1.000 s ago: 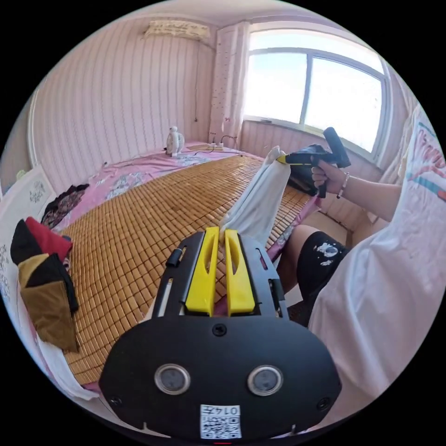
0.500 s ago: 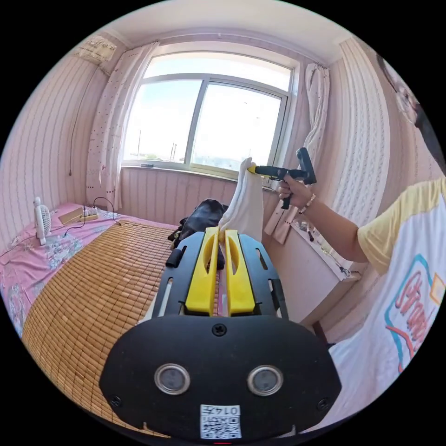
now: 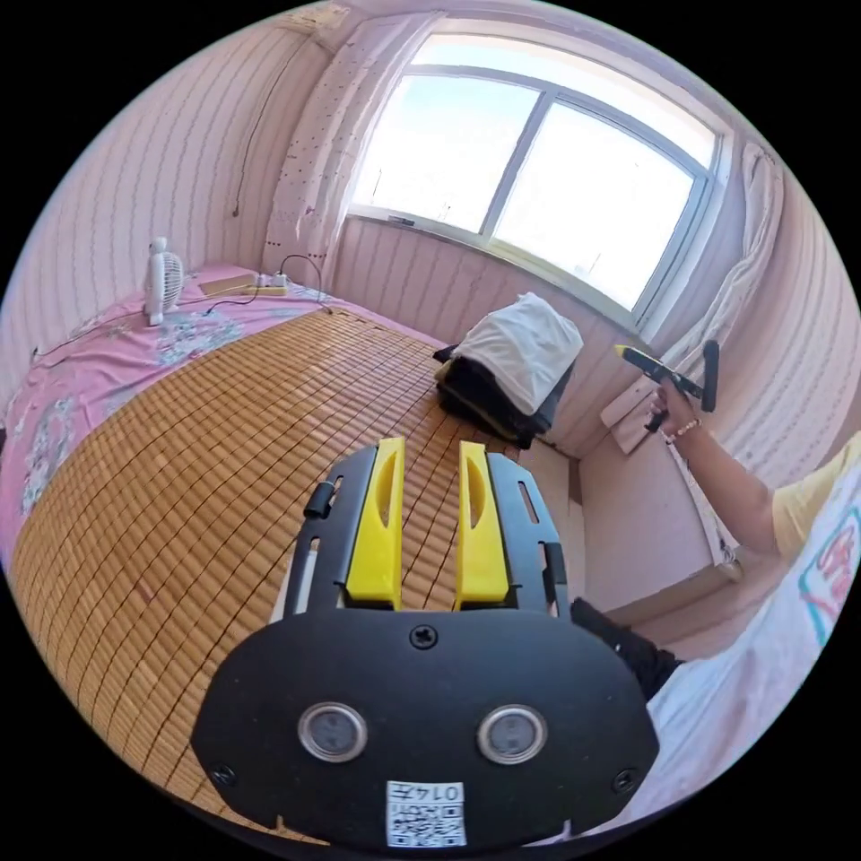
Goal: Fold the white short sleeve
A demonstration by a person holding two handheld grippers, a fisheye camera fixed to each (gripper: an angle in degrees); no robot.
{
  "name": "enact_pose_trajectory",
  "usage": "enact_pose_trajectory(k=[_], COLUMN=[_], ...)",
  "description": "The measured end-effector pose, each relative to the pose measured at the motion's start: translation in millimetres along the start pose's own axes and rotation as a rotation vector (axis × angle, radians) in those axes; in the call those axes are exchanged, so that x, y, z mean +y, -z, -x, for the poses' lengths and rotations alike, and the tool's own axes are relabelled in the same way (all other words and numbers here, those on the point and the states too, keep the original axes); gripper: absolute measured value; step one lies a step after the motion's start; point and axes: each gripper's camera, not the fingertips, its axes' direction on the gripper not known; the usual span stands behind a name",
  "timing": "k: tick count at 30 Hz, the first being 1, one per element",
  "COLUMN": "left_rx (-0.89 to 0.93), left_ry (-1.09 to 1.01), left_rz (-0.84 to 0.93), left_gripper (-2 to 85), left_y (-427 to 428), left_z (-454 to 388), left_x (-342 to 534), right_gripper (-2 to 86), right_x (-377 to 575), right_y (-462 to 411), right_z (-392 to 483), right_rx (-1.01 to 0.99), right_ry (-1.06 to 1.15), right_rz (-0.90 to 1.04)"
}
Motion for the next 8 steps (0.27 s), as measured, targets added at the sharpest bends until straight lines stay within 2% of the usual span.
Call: enact_pose_trajectory(k=[2, 3, 4, 6, 8], left_rx=[-0.088, -0.165, -0.210, -0.369, -0.447], left_ry=[-0.006, 0.002, 0.013, 0.077, 0.174], left_rz=[0.022, 0.040, 0.044, 0.008, -0.091], left_gripper=[5.9, 4.1, 3.1, 0.0, -0.6], left_y=[40, 66, 79, 130, 167], left_z=[-8, -16, -20, -35, -40], left_x=[56, 89, 105, 157, 187], right_gripper=[1.2, 0.9, 0.5, 0.1, -0.1], right_x=[110, 134, 175, 213, 224], right_y=[32, 39, 53, 71, 79], right_z=[7, 11, 20, 44, 90], right_rx=[0.044, 0.036, 0.023, 0.015, -0.067], right_ry=[-0.104, -0.119, -0.145, -0.100, 0.115], right_rz=[0.089, 0.140, 0.250, 0.349, 0.384])
